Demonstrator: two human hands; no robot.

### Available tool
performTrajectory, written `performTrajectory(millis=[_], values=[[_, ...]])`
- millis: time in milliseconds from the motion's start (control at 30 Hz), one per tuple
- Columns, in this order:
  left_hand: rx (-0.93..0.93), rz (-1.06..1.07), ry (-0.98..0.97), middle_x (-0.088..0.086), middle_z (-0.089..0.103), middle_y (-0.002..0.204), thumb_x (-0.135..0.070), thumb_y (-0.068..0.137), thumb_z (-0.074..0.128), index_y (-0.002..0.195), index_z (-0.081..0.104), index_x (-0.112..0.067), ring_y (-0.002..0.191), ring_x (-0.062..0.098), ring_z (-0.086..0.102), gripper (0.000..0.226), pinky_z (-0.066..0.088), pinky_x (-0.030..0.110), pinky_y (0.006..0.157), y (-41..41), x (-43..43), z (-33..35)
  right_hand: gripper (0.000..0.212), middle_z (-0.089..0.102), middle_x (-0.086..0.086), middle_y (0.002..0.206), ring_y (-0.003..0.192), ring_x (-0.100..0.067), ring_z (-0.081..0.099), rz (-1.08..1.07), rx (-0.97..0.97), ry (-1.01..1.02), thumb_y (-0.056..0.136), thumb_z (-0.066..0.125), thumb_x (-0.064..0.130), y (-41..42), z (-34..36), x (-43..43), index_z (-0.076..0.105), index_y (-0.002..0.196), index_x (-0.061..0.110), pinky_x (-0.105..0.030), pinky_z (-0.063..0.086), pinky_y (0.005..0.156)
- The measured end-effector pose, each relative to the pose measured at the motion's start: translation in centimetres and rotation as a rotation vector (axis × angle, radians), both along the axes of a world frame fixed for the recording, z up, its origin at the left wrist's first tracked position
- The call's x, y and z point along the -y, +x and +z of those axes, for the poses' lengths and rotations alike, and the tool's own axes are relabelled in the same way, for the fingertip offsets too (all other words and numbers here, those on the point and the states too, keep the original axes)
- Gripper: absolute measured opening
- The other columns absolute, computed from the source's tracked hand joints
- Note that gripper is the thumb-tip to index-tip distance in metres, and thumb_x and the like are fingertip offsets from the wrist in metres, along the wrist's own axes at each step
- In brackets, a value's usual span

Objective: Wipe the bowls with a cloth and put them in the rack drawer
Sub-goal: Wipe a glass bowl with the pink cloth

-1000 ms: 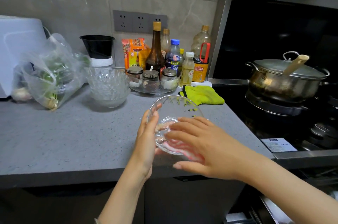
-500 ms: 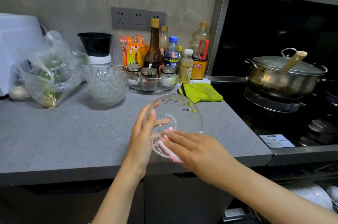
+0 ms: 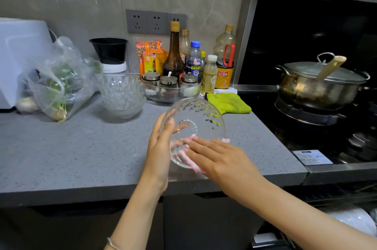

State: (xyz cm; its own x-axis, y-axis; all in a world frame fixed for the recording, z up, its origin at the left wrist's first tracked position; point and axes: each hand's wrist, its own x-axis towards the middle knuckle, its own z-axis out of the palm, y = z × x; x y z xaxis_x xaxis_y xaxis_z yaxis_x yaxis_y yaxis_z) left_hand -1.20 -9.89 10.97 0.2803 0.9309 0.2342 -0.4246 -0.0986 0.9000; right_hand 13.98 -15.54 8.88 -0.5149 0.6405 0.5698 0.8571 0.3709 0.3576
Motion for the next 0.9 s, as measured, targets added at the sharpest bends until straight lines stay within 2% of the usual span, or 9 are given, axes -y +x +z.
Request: performTrajectory(millis=[167,300,433,533,600,667,733,800,900], values=[[0.096,0.025,-0.067,-0.001,0.069,0.115,-0.038,0.07,0.074,0.118,0.056,-0.039,0.098,0.025,0.07,0.052,0.056,0.038,0.08,1.7,1.3,-0.4,0.049,0.071,0.003,0.112,0.097,-0.01,0.069,0.002,-0.266,0.036,0.062,0.091,0.018,-3.5,0.2,-0.8,0.073,0.107,0.015,-0.019,0.048,0.064],[-0.008,0.012,-0.008,0.005,0.072,0.108,-0.05,0.078,0.047,0.119,0.057,-0.036,0.089,0.027,0.072,0.044,0.057,0.038,0.079,0.2,-0.3,0.6,0.043,0.068,-0.001,0.119,0.111,-0.015,0.064,0.05,-0.083,0.073,0.074,0.078,0.013,-1.1,-0.1,-1.0,0.07,0.115,0.015,-0.024,0.048,0.083],[-0.025,-0.045,-0.001,0.0,0.071,0.111,-0.037,0.081,0.054,0.124,0.057,-0.031,0.091,0.026,0.072,0.044,0.059,0.035,0.076,-0.2,-0.8,0.6,0.033,0.069,-0.002,0.117,0.11,-0.017,0.065,-0.003,0.01,0.141,0.085,0.051,0.018,0.0,0.1,-1.5,0.073,0.11,0.015,-0.03,0.04,0.089],[0.046,0.009,-0.056,-0.005,0.068,0.118,-0.02,0.088,0.06,0.124,0.057,-0.034,0.098,0.024,0.07,0.039,0.057,0.035,0.075,1.5,0.2,-0.4,0.023,0.073,0.003,0.108,0.09,-0.011,0.071,-0.009,-0.158,0.169,0.08,0.072,0.025,-2.2,-0.3,-1.9,0.075,0.101,0.016,-0.023,0.043,0.069],[0.054,0.021,-0.081,0.001,0.067,0.12,-0.023,0.084,0.063,0.116,0.06,-0.038,0.098,0.027,0.07,0.035,0.057,0.031,0.07,1.8,0.5,-0.9,0.037,0.072,0.002,0.111,0.086,-0.01,0.071,-0.012,-0.227,0.12,0.07,0.083,0.021,-3.1,-0.6,-1.9,0.074,0.105,0.015,-0.019,0.045,0.056],[0.017,0.028,-0.071,0.008,0.069,0.117,-0.028,0.087,0.059,0.116,0.061,-0.034,0.092,0.027,0.071,0.029,0.058,0.031,0.071,1.0,-0.1,-0.6,0.039,0.07,-0.002,0.116,0.101,-0.014,0.068,0.026,-0.154,0.094,0.073,0.077,0.013,-2.4,-1.1,-1.6,0.071,0.111,0.012,-0.022,0.052,0.07],[-0.053,0.005,-0.025,0.01,0.072,0.109,-0.038,0.086,0.051,0.123,0.058,-0.029,0.085,0.025,0.072,0.039,0.057,0.033,0.074,-0.2,-1.0,-0.2,0.037,0.068,-0.004,0.12,0.112,-0.018,0.064,0.037,-0.05,0.082,0.078,0.063,0.01,-1.2,-0.9,-1.1,0.07,0.115,0.011,-0.026,0.046,0.091],[-0.076,-0.029,-0.006,0.008,0.072,0.108,-0.043,0.08,0.049,0.125,0.057,-0.029,0.085,0.027,0.073,0.047,0.057,0.035,0.075,-0.9,-1.3,0.1,0.037,0.069,-0.004,0.118,0.113,-0.019,0.064,0.03,-0.005,0.093,0.082,0.053,0.009,-0.6,-0.6,-1.1,0.071,0.113,0.011,-0.027,0.044,0.094],[0.042,-0.038,-0.057,0.007,0.069,0.117,-0.032,0.084,0.054,0.12,0.06,-0.033,0.091,0.028,0.072,0.036,0.058,0.028,0.066,-0.1,-0.5,-0.2,0.033,0.072,-0.004,0.109,0.103,-0.017,0.068,0.012,-0.055,0.146,0.082,0.051,0.009,-2.1,-0.4,-1.5,0.074,0.105,0.011,-0.026,0.046,0.084]])
